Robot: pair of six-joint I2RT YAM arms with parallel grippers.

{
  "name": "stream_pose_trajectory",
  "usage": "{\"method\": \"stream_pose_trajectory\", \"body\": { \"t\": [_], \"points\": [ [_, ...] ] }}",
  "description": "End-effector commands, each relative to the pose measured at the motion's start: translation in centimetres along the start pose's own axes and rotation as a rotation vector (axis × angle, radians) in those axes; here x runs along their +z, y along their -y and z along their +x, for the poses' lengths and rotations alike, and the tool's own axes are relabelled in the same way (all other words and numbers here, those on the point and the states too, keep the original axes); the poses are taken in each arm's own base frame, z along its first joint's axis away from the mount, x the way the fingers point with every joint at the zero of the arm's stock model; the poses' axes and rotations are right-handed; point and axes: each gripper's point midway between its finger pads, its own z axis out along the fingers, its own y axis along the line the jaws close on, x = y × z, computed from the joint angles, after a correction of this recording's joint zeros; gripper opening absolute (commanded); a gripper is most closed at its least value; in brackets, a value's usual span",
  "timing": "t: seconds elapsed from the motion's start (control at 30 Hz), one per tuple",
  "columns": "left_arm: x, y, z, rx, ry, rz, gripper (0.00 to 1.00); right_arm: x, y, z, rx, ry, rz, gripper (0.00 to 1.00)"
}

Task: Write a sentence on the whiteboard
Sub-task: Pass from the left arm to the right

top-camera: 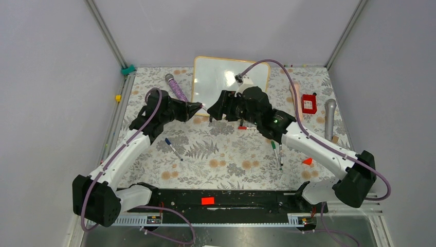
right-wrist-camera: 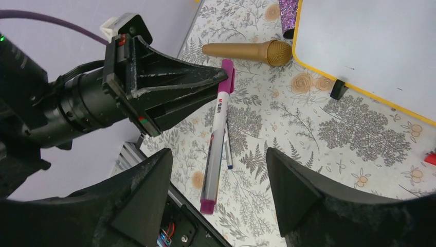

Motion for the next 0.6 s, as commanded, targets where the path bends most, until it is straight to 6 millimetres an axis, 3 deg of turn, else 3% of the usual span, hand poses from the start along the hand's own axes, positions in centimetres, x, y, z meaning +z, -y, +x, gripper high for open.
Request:
{"method": "stream_pose_trajectory", "body": {
  "t": [0.0,0.17,0.3,0.57],
  "points": [
    [-1.2,3.7,0.5,-0.167,-0.027,0.126,0.0,1.0,-2.4,-2.4,0.034,0.079,-0.031,0.74],
    [-1.2,4.1,1.1,-0.168,-0.039,0.13,0.0,1.8,-2.6,-2.0,0.019,0.073,0.002,0.67],
    [-1.2,4.2,1.8,-0.172,-0.045,0.133,0.0,2.2,-2.4,-2.1,0.025,0.085,0.018,0.5],
    [-1.3,3.3,2.2,-0.183,-0.041,0.106,0.0,2.6,-2.4,-2.6,0.026,0.105,0.024,0.48]
  ]
}}
